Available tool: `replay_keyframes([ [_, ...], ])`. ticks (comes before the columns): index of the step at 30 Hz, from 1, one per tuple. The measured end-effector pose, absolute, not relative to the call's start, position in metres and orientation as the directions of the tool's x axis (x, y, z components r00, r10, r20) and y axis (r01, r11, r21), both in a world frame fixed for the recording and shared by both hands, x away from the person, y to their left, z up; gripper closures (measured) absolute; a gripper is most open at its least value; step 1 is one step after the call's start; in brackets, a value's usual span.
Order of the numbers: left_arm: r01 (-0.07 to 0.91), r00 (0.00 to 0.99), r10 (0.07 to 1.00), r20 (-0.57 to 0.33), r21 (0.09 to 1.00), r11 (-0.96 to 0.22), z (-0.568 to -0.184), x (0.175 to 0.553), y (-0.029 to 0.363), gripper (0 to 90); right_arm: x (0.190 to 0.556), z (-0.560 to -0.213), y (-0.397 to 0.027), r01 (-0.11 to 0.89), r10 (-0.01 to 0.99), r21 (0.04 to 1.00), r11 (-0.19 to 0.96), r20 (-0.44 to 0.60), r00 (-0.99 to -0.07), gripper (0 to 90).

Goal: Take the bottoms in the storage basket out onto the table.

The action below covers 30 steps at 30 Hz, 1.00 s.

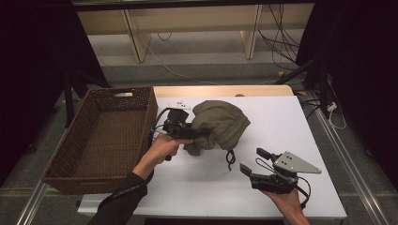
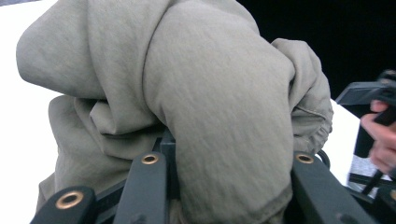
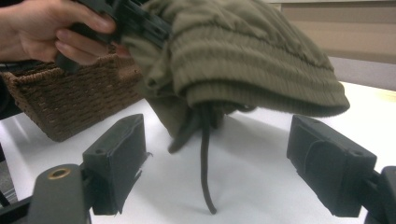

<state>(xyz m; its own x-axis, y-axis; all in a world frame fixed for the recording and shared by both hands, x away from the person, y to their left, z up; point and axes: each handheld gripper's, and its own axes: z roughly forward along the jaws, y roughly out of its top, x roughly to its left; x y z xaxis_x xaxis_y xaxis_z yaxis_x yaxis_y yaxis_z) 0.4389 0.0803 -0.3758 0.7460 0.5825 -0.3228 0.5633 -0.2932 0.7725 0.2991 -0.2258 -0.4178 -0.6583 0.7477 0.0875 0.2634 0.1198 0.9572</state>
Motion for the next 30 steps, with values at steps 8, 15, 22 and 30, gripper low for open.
replay_keyframes([
  [8, 0.572, 0.727, 0.611, -0.313, 0.769, -0.286, -0.387, 0.440, 0.072, 63.9, 0.299, -0.418, -0.226, 0.267, 0.748, 0.956, 0.120, 0.090, -0.658, 20.7],
  [15, 0.581, 0.712, 0.632, -0.307, 0.762, -0.285, -0.397, 0.441, 0.067, 63.8, 0.299, -0.418, -0.226, 0.263, 0.747, 0.957, 0.120, 0.088, -0.660, 20.7],
  [22, 0.596, 0.701, 0.644, -0.306, 0.748, -0.293, -0.409, 0.444, 0.062, 63.6, 0.299, -0.418, -0.226, 0.264, 0.746, 0.957, 0.120, 0.089, -0.660, 20.7],
  [30, 0.613, 0.693, 0.648, -0.316, 0.731, -0.300, -0.420, 0.446, 0.058, 63.1, 0.299, -0.418, -0.226, 0.267, 0.746, 0.956, 0.118, 0.092, -0.660, 20.7],
])
